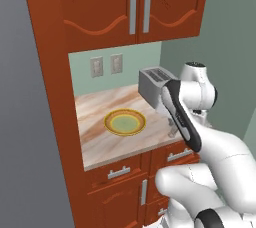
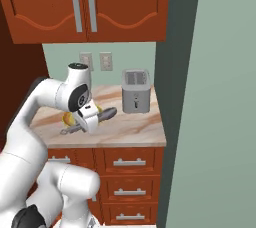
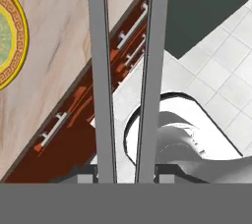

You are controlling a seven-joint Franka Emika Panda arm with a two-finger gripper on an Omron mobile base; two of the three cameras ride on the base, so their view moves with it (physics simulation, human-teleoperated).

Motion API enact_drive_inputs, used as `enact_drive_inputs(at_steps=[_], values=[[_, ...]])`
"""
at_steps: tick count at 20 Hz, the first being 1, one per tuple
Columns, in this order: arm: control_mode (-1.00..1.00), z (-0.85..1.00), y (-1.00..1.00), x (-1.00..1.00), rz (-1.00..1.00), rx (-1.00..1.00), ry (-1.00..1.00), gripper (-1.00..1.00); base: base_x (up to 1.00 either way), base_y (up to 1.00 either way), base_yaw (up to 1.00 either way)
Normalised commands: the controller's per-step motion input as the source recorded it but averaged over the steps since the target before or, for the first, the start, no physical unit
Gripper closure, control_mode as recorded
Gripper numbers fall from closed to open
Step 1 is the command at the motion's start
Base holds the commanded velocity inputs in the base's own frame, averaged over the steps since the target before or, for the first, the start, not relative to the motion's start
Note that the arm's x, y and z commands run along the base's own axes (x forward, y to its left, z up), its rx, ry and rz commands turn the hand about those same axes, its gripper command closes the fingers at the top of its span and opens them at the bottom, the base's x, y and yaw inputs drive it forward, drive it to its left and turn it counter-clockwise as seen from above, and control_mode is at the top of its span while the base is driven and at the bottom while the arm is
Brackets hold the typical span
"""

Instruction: Pick up the tongs from the counter and place them near the plate next to the oven.

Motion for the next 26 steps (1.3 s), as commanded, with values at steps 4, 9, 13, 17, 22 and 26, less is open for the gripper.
enact_drive_inputs(at_steps=[4, 9, 13, 17, 22, 26], values=[[-1.00, -0.45, -0.23, 0.15, -0.02, 0.00, -0.22, 1.00, 0.00, 0.00, 0.00], [-1.00, -0.27, -0.02, 0.34, 0.00, -0.01, -0.18, 1.00, 0.00, 0.00, 0.00], [-1.00, -0.23, 0.00, 0.43, 0.00, -0.03, -0.08, 1.00, 0.00, 0.00, 0.00], [-1.00, -0.22, 0.00, 0.54, 0.00, -0.02, -0.03, 1.00, 0.00, 0.00, 0.00], [-1.00, -0.06, 0.00, 0.55, 0.00, 0.00, 0.00, 1.00, 0.00, 0.00, 0.00], [-1.00, 0.00, 0.00, 0.53, -0.01, 0.00, 0.03, 1.00, 0.00, 0.00, 0.00]])
